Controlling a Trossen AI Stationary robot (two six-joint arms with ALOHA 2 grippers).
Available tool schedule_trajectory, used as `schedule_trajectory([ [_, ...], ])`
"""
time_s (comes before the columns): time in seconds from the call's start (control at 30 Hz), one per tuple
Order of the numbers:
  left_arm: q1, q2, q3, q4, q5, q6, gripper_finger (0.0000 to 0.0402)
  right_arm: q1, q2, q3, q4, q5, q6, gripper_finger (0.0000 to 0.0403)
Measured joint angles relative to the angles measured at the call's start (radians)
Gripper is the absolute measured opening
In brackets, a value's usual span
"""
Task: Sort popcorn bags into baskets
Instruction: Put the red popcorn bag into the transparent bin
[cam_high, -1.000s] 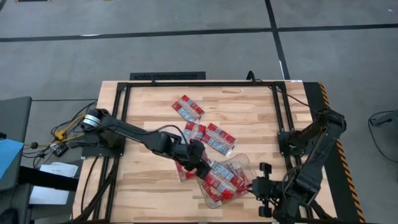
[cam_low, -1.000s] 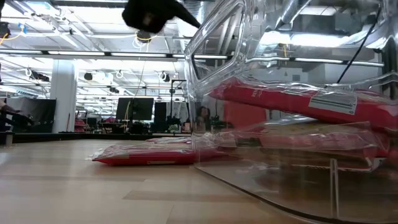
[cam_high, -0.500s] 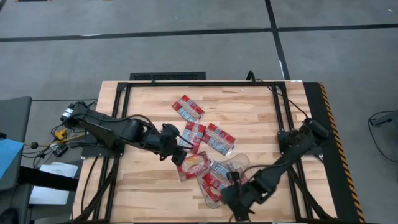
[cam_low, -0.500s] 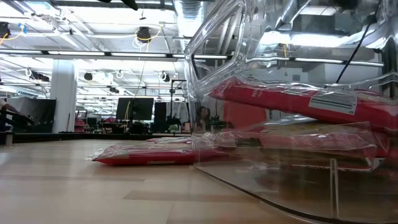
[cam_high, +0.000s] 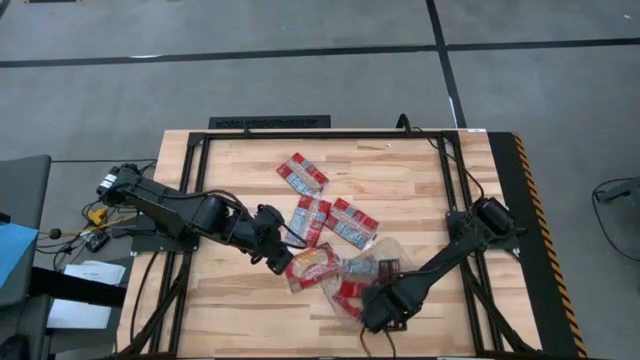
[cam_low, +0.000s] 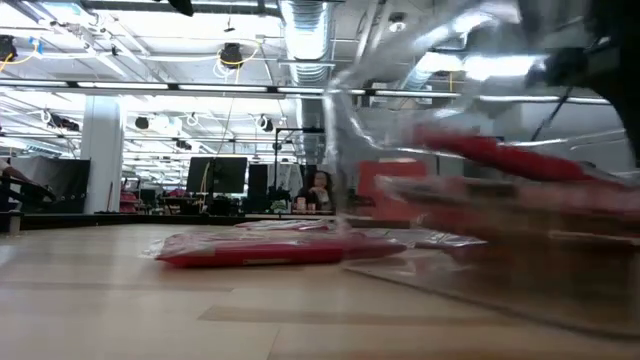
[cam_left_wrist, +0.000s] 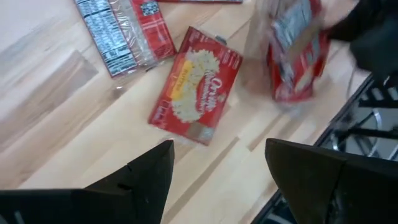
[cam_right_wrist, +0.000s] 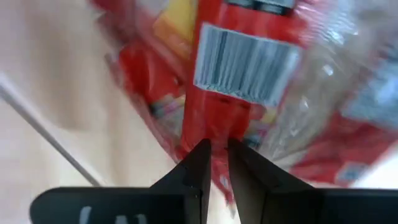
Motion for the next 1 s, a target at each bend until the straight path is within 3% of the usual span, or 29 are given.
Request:
schedule_trajectory([
  [0.23,-0.02,0.0,0.0,-0.041,-0.007,0.032,0.0242,-0.014,-0.116,-0.001,-0.142,0.15,0.096,0.0082],
  [0.4,-0.026,0.0,0.0,-0.031,-0.058,0.032,0.0242,-0.003,-0.233,0.003,0.013,0.345,0.091,0.0082],
  [0.5,-0.026,0.0,0.0,-0.03,-0.089,0.049,0.0242,-0.057,-0.242,0.003,0.109,0.383,0.024,0.0079],
  [0.6,-0.026,0.0,0.0,-0.037,-0.094,0.067,0.0242,-0.123,-0.212,0.003,0.195,0.359,-0.059,0.0072],
  [0.73,-0.026,0.0,-0.01,-0.035,-0.093,0.072,0.0242,-0.176,-0.148,0.002,0.288,0.228,-0.136,0.0065],
  [1.0,-0.06,0.0,-0.015,-0.059,-0.135,0.061,0.0242,-0.137,-0.069,0.002,0.267,0.114,-0.147,0.0063],
])
